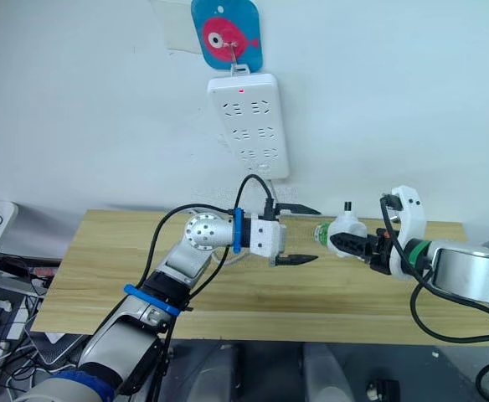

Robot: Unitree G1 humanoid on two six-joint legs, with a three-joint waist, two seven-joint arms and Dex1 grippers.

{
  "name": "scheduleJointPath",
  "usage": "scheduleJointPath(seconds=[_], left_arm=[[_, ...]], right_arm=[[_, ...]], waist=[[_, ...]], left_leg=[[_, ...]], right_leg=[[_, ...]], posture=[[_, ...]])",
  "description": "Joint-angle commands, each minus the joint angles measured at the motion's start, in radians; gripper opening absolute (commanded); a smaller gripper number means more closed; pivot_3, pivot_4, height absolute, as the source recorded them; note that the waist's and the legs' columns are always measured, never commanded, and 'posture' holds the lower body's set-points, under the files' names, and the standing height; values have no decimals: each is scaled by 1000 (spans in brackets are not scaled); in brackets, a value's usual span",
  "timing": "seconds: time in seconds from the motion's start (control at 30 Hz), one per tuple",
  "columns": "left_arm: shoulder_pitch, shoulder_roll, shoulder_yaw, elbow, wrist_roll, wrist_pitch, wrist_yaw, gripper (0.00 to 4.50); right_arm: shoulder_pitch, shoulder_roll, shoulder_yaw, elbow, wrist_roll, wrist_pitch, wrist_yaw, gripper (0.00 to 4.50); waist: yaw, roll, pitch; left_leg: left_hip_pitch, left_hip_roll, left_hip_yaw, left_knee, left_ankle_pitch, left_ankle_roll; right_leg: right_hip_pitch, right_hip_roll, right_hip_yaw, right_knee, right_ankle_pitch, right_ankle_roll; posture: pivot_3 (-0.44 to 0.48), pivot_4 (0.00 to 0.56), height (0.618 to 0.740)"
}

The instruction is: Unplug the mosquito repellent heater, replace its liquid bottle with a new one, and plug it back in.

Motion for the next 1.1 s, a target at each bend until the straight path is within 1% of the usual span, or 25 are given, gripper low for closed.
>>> scheduleJointPath(seconds=[0.03,0.13,0.23,0.4,0.47,0.67,0.7,0.87,0.93,1.03,1.1], left_arm=[[3,-16,-5,-24,13,9,52,4500],[-2,-25,-12,-32,33,25,83,4500],[-2,-27,-26,-42,58,36,103,3904],[-10,-19,-39,-35,92,37,127,2339],[-15,-18,-40,-29,101,33,140,1904],[-28,-19,-44,-4,107,16,148,203],[-31,-19,-44,0,107,12,149,46],[-35,-16,-39,13,100,-8,153,46],[-24,-13,-25,0,75,-2,146,46],[2,12,-7,-15,29,12,113,584],[11,25,1,-12,4,18,97,1201]], right_arm=[[-22,3,-10,-46,26,-31,-31,3004],[-32,14,-1,-59,26,-39,-50,3004],[-41,21,8,-62,26,-41,-60,3004],[-53,27,20,-64,26,-39,-65,3004],[-60,35,24,-66,26,-42,-73,3004],[-76,56,33,-65,26,-41,-81,3004],[-78,56,32,-63,26,-38,-78,3004],[-83,48,27,-53,26,-31,-78,3004],[-80,39,20,-50,26,-28,-77,3004],[-72,16,3,-38,26,-18,-69,3004],[-70,6,-3,-29,26,-15,-66,3004]], waist=[[0,0,0],[0,0,0],[0,0,0],[1,0,0],[1,0,0],[1,0,-1],[1,0,-1],[1,0,-1],[1,0,-1],[0,1,-3],[0,1,-4]], left_leg=[[0,0,0,0,0,0],[0,0,0,0,0,0],[0,0,0,0,0,0],[0,0,0,0,0,0],[0,0,0,0,0,0],[0,0,0,0,0,0],[0,0,0,0,0,0],[0,0,0,0,0,0],[0,0,0,0,0,0],[0,0,0,0,0,0],[0,0,0,0,0,0]], right_leg=[[0,0,0,0,0,0],[0,0,0,0,0,0],[0,0,0,0,0,0],[0,0,0,0,0,0],[0,0,0,0,0,0],[0,0,0,0,0,0],[0,0,0,0,0,0],[0,0,0,0,0,0],[0,0,0,0,0,0],[0,0,0,0,0,0],[0,0,0,0,0,0]], posture=[[-84,232,740],[-81,230,740],[-79,226,740],[-80,222,740],[-78,218,740],[-77,211,740],[-78,210,740],[-80,203,740],[-81,202,740],[-84,197,740],[-85,197,740]])
